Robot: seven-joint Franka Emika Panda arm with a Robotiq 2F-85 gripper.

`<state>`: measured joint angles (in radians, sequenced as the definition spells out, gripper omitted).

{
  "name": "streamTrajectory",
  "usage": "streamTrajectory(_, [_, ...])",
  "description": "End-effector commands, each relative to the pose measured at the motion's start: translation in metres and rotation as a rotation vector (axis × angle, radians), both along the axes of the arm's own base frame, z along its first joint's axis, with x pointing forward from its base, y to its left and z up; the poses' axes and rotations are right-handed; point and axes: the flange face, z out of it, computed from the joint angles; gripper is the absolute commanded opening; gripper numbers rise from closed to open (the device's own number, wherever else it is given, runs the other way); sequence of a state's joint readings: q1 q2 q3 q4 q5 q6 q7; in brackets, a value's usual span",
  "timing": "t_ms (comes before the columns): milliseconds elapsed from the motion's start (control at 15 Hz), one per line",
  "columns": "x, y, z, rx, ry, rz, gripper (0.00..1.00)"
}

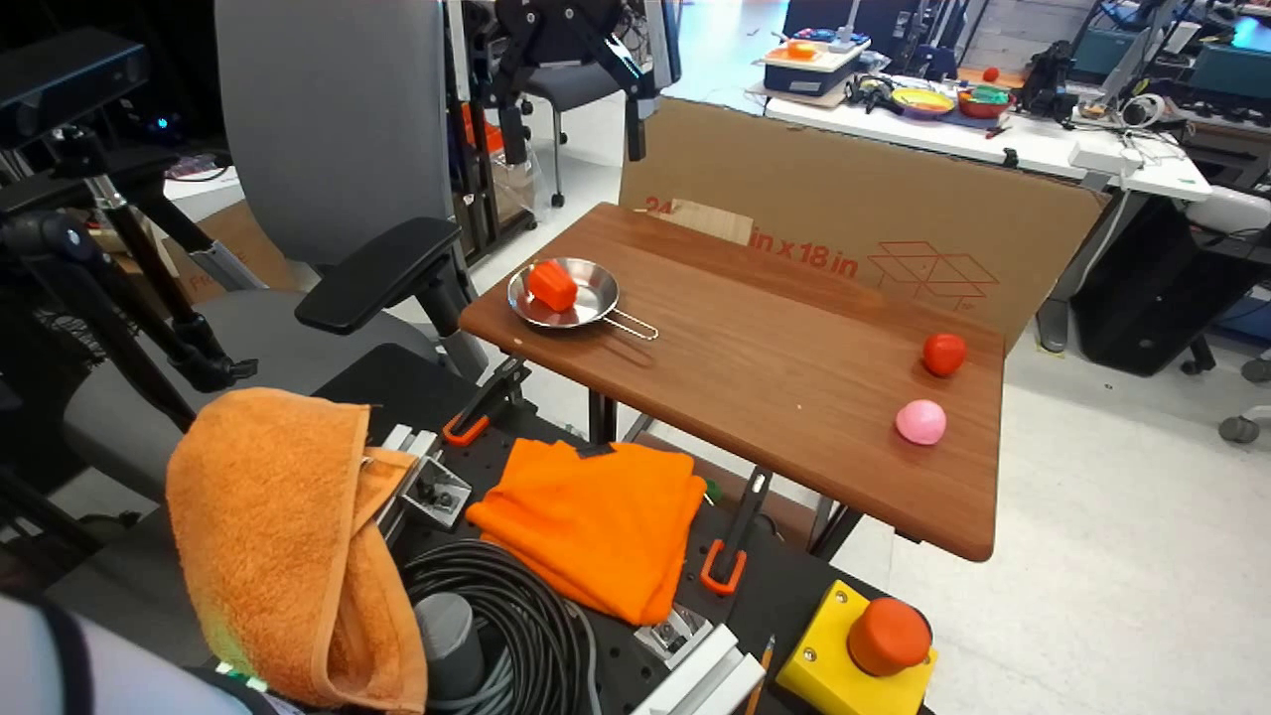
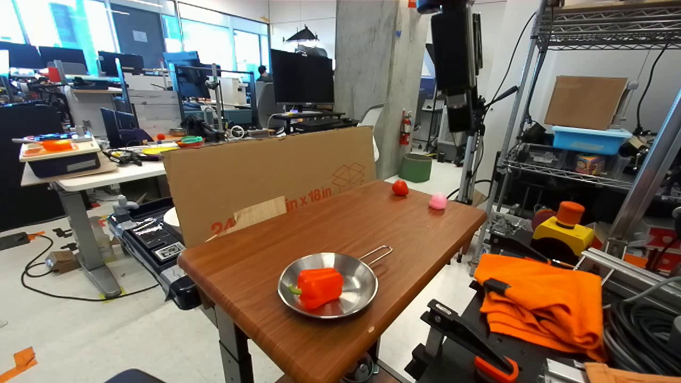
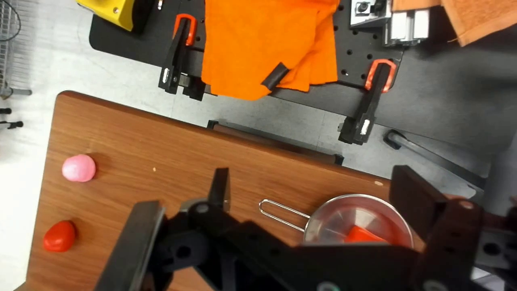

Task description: Remove the pepper from the pan and put it on the table

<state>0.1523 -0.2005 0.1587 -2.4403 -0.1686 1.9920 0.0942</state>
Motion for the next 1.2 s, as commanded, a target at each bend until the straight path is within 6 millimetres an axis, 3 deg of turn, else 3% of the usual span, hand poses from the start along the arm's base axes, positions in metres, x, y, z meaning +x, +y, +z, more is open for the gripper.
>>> streamTrajectory(0, [-0.001,0.004,0.003,0.019,-0.004,0.086,1.00])
streamTrajectory(533, [-0.001,0.016,-0.001,-0.021,-0.060,0.399,1.00])
streamTrajectory(1133, [0.003,-0.005,-0.008,-0.090,0.051,-0.026,1.00])
